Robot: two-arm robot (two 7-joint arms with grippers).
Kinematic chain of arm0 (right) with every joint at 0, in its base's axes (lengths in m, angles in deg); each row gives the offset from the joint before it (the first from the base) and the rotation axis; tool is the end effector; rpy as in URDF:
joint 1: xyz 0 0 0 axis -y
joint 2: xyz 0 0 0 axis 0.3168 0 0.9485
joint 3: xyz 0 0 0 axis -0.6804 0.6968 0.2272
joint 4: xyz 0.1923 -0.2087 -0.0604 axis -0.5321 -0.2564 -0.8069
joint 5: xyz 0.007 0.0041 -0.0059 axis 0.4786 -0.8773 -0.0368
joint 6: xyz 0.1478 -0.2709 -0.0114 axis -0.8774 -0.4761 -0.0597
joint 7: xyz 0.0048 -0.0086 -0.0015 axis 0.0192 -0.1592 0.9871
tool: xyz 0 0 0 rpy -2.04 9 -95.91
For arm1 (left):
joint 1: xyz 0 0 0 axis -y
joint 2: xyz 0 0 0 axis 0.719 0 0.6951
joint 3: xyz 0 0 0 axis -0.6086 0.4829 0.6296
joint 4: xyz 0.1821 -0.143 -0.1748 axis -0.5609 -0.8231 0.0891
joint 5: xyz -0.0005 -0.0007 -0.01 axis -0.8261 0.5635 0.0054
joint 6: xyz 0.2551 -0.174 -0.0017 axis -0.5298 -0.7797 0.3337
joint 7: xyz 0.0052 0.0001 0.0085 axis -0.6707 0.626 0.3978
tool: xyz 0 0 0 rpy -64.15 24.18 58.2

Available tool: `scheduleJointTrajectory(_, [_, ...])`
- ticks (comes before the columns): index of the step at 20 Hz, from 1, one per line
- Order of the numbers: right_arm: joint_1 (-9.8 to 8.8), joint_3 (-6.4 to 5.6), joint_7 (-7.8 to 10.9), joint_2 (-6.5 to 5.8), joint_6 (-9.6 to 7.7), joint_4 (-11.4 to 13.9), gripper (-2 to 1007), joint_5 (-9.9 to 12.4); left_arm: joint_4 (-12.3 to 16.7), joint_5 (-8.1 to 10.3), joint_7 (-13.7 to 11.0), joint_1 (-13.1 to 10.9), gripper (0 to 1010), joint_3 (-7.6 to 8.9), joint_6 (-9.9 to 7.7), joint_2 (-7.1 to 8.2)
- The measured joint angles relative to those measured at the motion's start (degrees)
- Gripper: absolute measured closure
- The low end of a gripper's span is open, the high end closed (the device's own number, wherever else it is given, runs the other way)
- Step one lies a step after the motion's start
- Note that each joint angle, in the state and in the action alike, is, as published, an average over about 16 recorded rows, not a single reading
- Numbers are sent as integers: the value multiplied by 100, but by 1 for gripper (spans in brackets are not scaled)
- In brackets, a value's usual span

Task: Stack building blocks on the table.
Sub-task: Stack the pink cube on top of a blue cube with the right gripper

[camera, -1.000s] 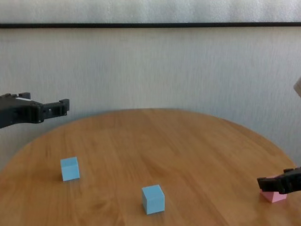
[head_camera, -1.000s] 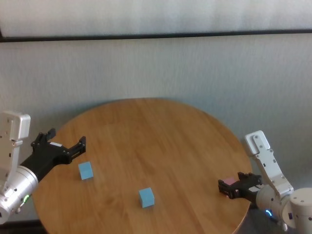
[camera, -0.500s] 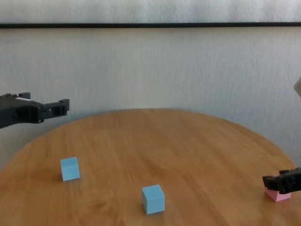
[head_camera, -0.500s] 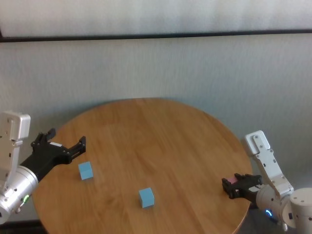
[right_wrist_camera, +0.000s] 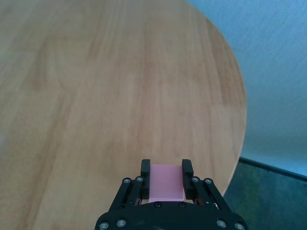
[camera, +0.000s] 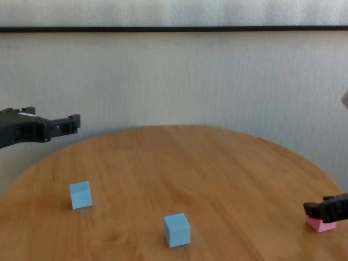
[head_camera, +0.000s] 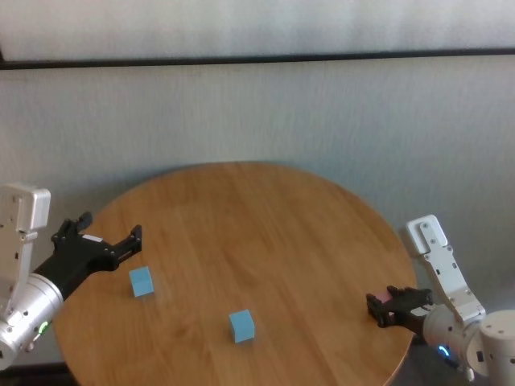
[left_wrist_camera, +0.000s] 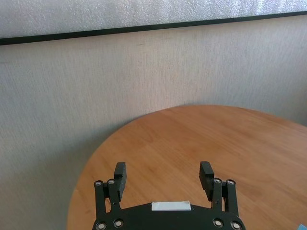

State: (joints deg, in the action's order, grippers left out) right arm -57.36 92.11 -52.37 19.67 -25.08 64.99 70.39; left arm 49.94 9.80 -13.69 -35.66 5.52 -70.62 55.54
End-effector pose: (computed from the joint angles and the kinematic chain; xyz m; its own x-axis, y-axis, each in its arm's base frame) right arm 0.3766 -0.0230 -0.2769 0.3561 -0.9284 0.1062 0.8016 0.2451 -0.5454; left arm 0.3600 0.0645 -0.2620 0.3544 0.9337 0.0506 -0.9329 0.3493 0.0875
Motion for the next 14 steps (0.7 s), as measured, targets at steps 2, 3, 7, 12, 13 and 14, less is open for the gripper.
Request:
scheduleJointTrajectory(2, [-2, 17, 85, -1, 90, 37, 637, -34, 0, 0, 0, 0, 11, 0, 0, 0])
scheduleJointTrajectory(3, [-2, 30, 134, -3, 144, 59, 637, -54, 0, 0, 0, 0, 11, 0, 0, 0])
scheduleJointTrajectory(7, [6, 141, 432, -34, 463, 160, 637, -166, 0, 0, 0, 0, 11, 0, 0, 0])
scheduleJointTrajectory(12, [68, 376, 899, -78, 908, 282, 637, -346, 0, 0, 0, 0, 10, 0, 0, 0])
scheduleJointTrajectory(13, [85, 430, 995, -85, 989, 303, 637, -384, 0, 0, 0, 0, 10, 0, 0, 0])
scheduleJointTrajectory(14, [102, 485, 1087, -89, 1061, 321, 637, -421, 0, 0, 0, 0, 10, 0, 0, 0])
